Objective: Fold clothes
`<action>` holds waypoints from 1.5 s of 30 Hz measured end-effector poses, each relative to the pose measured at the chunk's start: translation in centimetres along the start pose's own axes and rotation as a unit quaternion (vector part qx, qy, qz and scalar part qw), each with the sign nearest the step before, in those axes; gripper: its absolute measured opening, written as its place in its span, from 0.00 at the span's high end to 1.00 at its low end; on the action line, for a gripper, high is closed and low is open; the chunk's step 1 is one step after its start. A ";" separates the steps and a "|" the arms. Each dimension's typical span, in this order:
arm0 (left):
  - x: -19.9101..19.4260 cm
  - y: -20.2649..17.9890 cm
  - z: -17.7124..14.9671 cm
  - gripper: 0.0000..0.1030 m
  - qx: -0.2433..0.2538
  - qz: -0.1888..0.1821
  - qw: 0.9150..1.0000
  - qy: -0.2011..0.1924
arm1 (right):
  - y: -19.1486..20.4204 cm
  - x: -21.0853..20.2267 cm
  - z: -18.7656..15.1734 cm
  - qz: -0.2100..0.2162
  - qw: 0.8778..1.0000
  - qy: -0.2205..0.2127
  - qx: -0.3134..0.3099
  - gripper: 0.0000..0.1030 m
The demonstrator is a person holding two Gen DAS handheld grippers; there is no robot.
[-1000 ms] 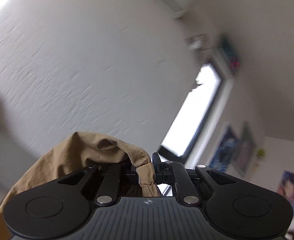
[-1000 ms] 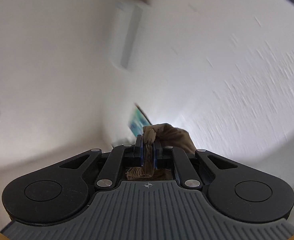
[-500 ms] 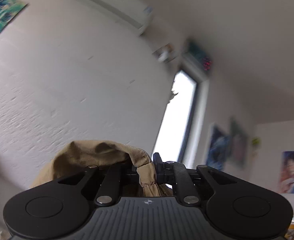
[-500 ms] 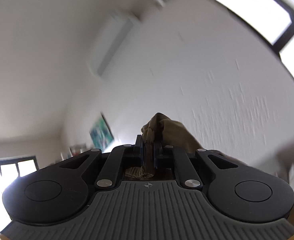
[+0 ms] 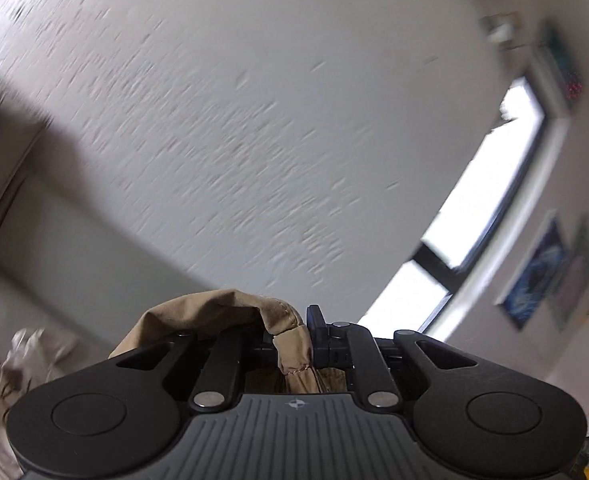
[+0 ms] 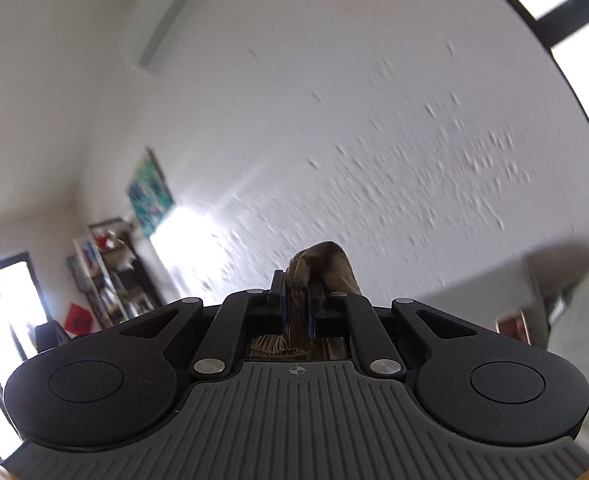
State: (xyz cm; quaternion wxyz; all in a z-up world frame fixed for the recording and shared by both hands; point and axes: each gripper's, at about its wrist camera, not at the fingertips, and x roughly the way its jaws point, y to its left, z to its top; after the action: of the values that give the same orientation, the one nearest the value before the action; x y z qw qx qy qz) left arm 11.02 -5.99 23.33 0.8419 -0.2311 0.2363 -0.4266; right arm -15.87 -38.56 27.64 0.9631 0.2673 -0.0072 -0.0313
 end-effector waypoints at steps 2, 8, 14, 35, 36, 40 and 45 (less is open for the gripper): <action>3.3 2.0 0.7 0.90 -0.020 0.010 1.000 -0.003 | -0.8 3.7 0.4 -0.021 1.000 -0.007 -0.014 0.91; 0.9 -1.7 4.9 0.90 0.058 -0.073 0.990 -0.109 | 2.4 3.2 4.2 0.003 0.988 -0.106 -0.113 0.91; -1.4 -0.1 -0.6 0.90 0.075 -0.086 0.991 -0.076 | 2.1 -3.2 -0.6 0.005 0.988 -0.059 -0.143 0.90; 4.6 18.6 -33.7 0.89 -0.145 0.113 0.938 0.293 | -18.0 -8.2 -28.3 -0.248 0.907 0.290 0.180 0.91; 4.7 18.4 -34.0 0.87 -0.137 0.124 0.936 0.300 | -18.0 -8.3 -28.3 -0.252 0.904 0.298 0.173 0.91; 4.9 18.1 -35.1 0.61 -0.098 0.217 0.914 0.329 | -18.4 -7.8 -28.5 -0.272 0.888 0.326 0.176 0.79; 1.7 16.6 -33.1 0.60 -0.082 0.251 0.929 0.260 | -16.4 -7.4 -26.0 -0.273 0.898 0.319 0.130 0.55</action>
State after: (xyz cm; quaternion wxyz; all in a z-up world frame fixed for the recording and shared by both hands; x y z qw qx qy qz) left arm 2.29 -4.78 -12.74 0.8084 -0.1137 0.5317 -0.2253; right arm -23.41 -38.74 -3.14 0.8238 0.3776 0.3699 -0.2048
